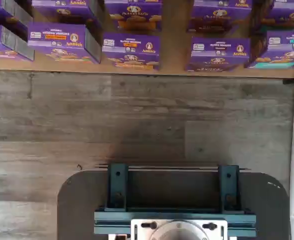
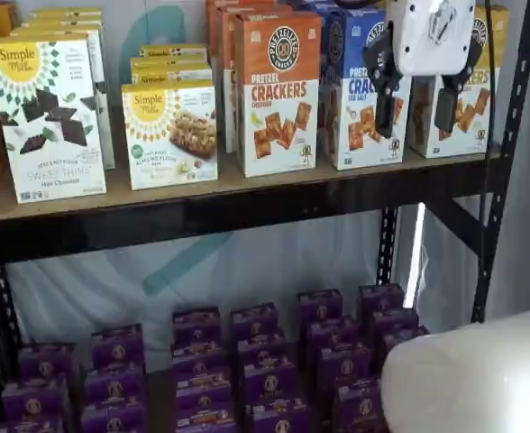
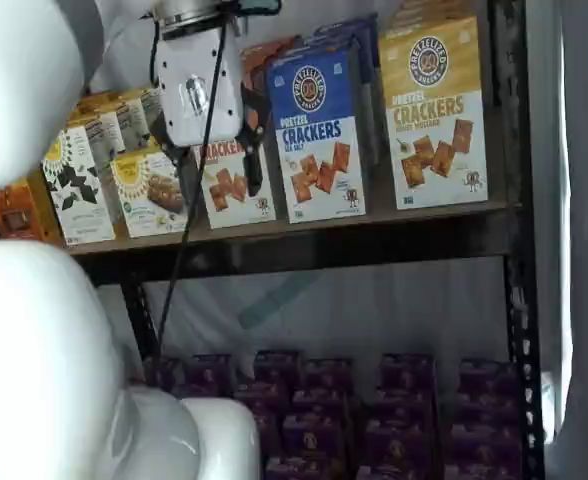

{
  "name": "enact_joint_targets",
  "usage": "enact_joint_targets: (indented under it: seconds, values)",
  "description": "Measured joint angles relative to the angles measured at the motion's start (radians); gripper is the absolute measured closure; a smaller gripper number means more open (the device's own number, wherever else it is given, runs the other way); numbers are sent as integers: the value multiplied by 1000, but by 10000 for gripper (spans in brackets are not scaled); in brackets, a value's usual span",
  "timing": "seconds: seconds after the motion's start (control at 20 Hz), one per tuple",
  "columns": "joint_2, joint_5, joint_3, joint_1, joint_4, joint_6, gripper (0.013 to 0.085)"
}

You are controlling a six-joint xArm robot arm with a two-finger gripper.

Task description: Retrieve the yellow and white box located on the top shelf, the sixth one from the left

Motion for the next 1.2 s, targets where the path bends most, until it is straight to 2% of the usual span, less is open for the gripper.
enact_joint_targets:
  seconds: [0.25,0.5,0.6,0.75,0.95,1.1,1.2]
  values:
    - [14,26,-10,-12,19,-3,130]
    - [5,-8,5,14,-16,7,130]
    - [13,-16,3,-15,-11,-18,130]
    - [27,-36,3,-11,-70,-39,130]
    - [44,-86,9,-63,-108,-99,130]
    - [62,-143,9,-140,-104,-169,130]
    - [74,-173,5,-170,-116,-201,130]
